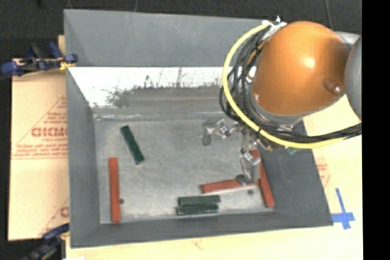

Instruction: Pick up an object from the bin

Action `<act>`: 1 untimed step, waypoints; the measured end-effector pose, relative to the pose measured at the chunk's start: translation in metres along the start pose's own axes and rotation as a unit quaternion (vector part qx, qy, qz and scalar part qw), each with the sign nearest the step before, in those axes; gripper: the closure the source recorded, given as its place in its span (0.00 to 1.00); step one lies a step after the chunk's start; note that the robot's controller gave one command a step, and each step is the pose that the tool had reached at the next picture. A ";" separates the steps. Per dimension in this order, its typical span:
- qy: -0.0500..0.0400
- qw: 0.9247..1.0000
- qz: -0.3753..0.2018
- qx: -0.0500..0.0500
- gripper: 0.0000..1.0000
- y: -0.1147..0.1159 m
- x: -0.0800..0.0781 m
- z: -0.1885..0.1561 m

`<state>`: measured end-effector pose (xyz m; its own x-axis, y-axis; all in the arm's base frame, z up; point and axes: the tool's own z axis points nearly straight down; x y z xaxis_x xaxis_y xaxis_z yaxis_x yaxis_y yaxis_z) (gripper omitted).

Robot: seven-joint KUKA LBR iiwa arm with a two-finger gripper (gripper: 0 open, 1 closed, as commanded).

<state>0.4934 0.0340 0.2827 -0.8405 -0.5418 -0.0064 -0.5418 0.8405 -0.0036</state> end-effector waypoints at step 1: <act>0.005 0.999 -0.034 -0.004 0.00 -0.019 0.031 0.112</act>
Offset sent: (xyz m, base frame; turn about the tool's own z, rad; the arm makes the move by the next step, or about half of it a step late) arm -0.0135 -0.0317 -0.1083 -0.0715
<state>0.4788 0.0010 0.1703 -0.8013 -0.5983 0.0043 -0.5983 0.8013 0.0039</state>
